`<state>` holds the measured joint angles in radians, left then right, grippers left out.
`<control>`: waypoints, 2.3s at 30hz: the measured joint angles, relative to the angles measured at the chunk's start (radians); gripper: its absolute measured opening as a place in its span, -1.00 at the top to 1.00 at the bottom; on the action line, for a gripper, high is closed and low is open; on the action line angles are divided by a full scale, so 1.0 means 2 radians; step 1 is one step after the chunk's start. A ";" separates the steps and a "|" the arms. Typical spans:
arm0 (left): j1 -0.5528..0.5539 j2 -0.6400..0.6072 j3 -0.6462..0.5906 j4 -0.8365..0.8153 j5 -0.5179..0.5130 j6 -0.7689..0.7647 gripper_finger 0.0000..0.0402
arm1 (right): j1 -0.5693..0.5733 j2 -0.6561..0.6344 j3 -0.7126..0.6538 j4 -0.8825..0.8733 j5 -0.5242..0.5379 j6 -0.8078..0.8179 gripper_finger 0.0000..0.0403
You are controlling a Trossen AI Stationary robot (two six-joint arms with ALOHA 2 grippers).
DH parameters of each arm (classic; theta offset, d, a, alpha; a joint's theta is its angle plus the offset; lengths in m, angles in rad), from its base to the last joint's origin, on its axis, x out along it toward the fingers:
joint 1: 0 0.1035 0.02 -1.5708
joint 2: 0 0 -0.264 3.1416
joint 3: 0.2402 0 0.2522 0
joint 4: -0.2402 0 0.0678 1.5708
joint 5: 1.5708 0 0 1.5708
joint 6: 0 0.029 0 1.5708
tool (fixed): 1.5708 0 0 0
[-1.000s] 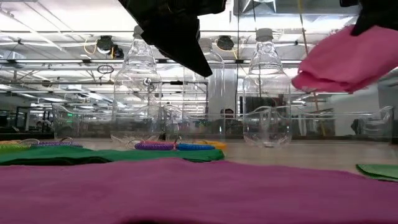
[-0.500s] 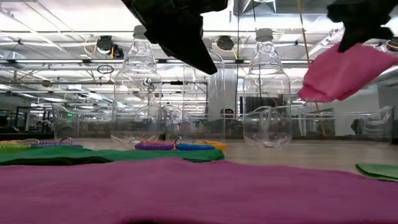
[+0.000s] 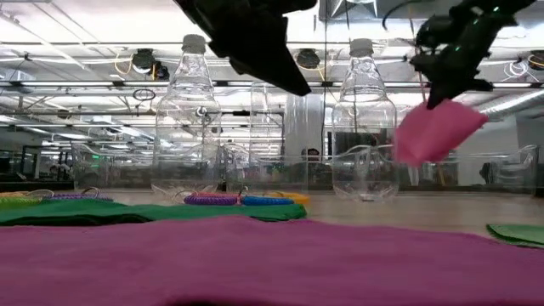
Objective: Pick & Place Sports Items
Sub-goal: Put the pink microfiber towel into the right transparent bin
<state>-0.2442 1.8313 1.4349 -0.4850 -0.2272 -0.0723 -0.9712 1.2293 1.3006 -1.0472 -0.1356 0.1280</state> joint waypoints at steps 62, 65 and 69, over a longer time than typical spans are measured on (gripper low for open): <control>0.021 0.000 0.000 0.008 0.009 0.002 0.90 | -0.008 0.041 -0.154 0.186 0.016 0.047 1.00; 0.021 0.000 0.000 0.009 0.009 -0.003 0.90 | -0.009 0.041 -0.175 0.189 0.029 0.048 1.00; 0.021 0.000 0.000 0.009 0.010 -0.007 0.90 | -0.018 0.041 -0.216 0.209 0.028 0.048 1.00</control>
<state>-0.2012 1.8313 1.4349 -0.4671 -0.2077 -0.0872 -1.0066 1.3106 0.8680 -0.6297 -0.0805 0.2234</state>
